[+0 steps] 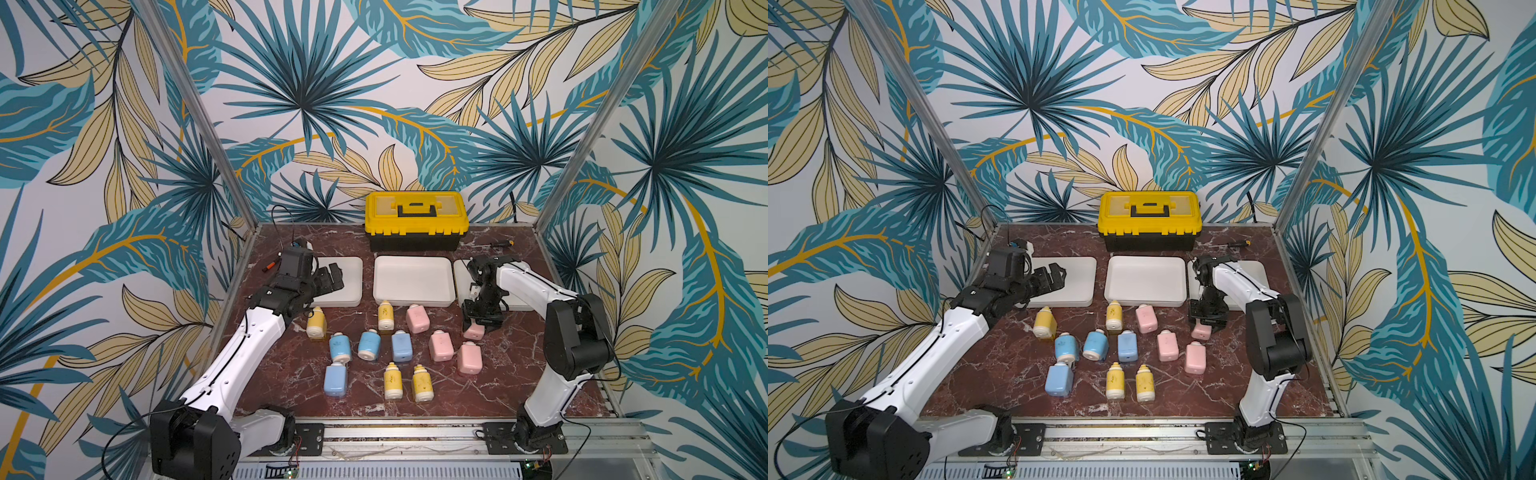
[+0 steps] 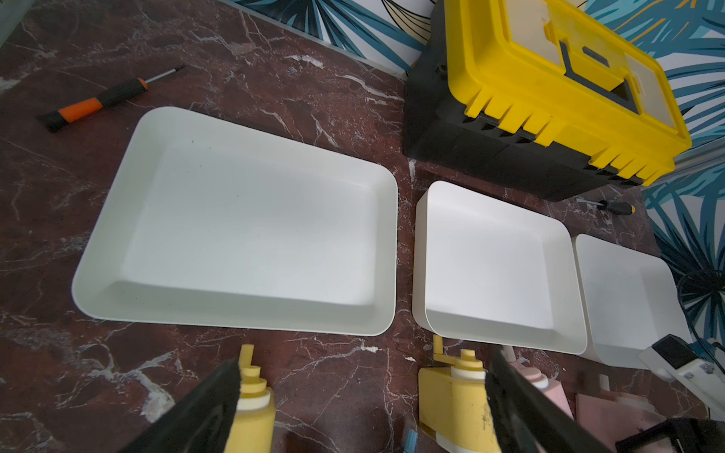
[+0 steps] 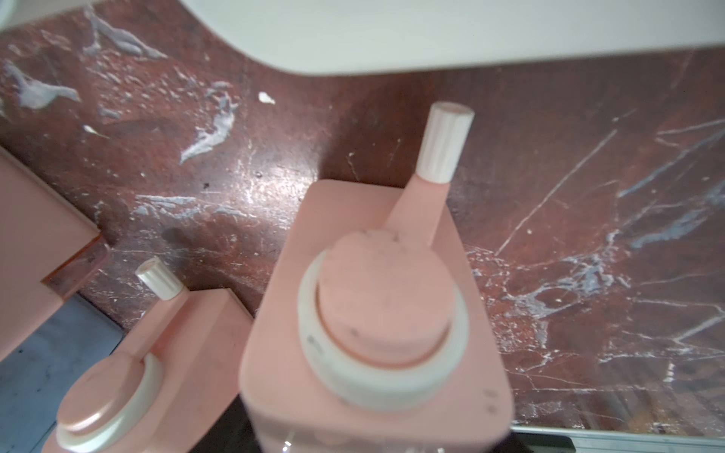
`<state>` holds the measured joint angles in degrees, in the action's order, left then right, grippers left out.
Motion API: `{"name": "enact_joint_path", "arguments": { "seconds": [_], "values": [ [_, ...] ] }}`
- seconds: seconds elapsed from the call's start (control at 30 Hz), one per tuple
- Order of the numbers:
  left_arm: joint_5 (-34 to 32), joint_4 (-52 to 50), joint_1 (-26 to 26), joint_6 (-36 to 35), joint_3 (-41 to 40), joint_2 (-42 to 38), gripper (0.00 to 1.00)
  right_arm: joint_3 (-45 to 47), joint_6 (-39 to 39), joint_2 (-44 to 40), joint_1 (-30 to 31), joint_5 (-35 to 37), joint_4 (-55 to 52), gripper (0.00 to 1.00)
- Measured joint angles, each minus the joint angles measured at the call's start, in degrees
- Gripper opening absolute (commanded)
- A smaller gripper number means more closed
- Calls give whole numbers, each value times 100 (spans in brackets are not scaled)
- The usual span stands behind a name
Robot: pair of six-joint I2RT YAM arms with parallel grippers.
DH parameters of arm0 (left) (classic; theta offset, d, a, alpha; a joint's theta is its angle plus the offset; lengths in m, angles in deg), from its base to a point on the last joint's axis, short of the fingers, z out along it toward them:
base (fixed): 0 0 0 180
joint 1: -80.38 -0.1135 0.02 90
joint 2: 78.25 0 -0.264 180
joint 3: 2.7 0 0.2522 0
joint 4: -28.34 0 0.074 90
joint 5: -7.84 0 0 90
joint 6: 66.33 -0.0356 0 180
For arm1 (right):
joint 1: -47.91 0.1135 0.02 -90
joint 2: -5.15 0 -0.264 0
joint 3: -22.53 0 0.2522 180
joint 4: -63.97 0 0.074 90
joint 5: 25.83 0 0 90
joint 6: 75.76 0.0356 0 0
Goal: Place the pencil sharpeners by color into the storage box
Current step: Pick up the pencil sharpener from the center of the board.
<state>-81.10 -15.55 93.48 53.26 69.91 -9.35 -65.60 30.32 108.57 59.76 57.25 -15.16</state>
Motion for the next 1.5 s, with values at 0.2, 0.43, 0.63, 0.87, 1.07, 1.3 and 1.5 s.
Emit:
{"name": "enact_joint_path", "arguments": {
  "seconds": [0.2,0.43,0.63,0.87,1.07,1.3,1.5],
  "values": [
    [0,0,2,0,0,0,99,7,22,0,-28,-7,15,63],
    [-2,0,11,0,0,0,99,13,42,109,-61,-48,155,62],
    [-11,0,11,-7,0,0,99,13,96,129,-74,-26,146,48],
    [-20,0,17,-20,0,0,99,11,87,129,-74,-13,133,41],
    [-22,0,20,-20,0,0,99,-114,9,66,-74,98,20,37],
    [-42,0,20,-20,0,0,99,-645,-74,-240,-74,221,-376,34],
    [-68,0,20,-26,0,0,99,-1449,-184,-245,-74,299,-835,33]
  ]
}}
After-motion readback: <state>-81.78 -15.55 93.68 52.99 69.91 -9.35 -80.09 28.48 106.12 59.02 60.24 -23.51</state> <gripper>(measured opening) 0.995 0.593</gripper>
